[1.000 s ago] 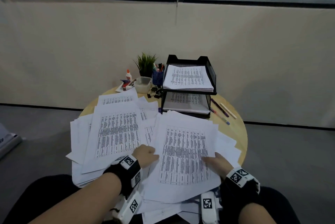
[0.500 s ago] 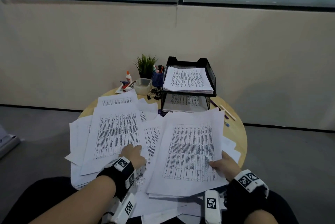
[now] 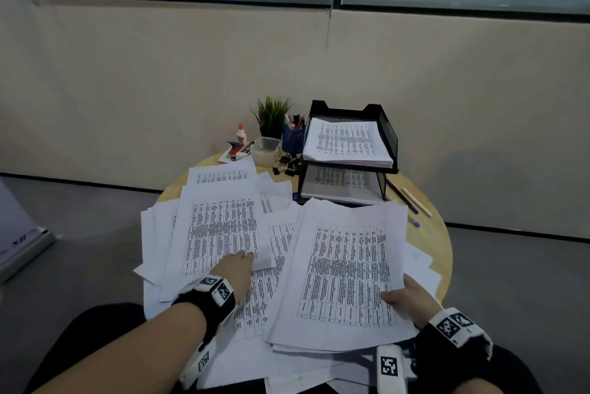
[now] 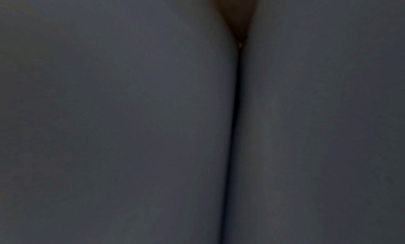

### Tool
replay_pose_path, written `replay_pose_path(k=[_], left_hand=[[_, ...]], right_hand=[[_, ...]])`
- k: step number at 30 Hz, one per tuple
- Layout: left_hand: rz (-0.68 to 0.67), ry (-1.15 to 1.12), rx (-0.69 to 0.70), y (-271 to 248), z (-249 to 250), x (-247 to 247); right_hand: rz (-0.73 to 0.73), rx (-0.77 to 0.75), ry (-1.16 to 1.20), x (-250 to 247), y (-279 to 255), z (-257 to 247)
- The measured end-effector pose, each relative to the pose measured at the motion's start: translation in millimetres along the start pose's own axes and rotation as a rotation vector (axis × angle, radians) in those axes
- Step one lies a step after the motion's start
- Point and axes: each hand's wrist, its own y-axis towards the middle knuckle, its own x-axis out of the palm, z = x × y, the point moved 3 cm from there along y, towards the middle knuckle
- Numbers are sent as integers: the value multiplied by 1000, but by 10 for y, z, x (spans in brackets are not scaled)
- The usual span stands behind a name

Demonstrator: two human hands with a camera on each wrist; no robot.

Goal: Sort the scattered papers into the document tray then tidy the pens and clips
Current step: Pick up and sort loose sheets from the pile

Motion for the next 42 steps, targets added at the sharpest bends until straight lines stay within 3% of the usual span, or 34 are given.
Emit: replay_pose_path(k=[4, 9, 14, 16, 18, 24, 28, 31, 34, 36, 38, 42], left_hand=[[-35, -335, 14, -87, 121, -130], [-206, -499, 109, -251, 433, -47], [-267, -482, 195, -421, 655, 73], [-311, -457, 210, -498, 752, 94], [-357, -407, 234, -575, 855, 99], [-454, -271, 368, -737, 1194, 129], [-421, -371, 403, -692, 1274, 105], [-252, -359, 237, -385, 1074, 132], [-40, -337, -102, -84, 678, 108], [48, -453, -263, -18, 442, 42], [36, -636, -346, 10, 268, -42], [-90, -1016, -384, 58, 2, -113]], right_hand=[[-23, 19, -11, 113, 15, 46], [-55, 13, -98, 277, 28, 78], [-36, 62, -63, 348, -90, 12], [-3, 158, 30, 351, -134, 13], [-62, 230, 131, 374, -133, 53], [-115, 165, 23, 367, 24, 129], [-125, 95, 34, 401, -51, 83], [-143, 81, 81, 411, -52, 68], [-159, 47, 107, 365, -64, 29], [-211, 24, 125, 329, -83, -8], [-256, 5, 157, 316, -137, -71], [-337, -6, 237, 341, -294, -195]])
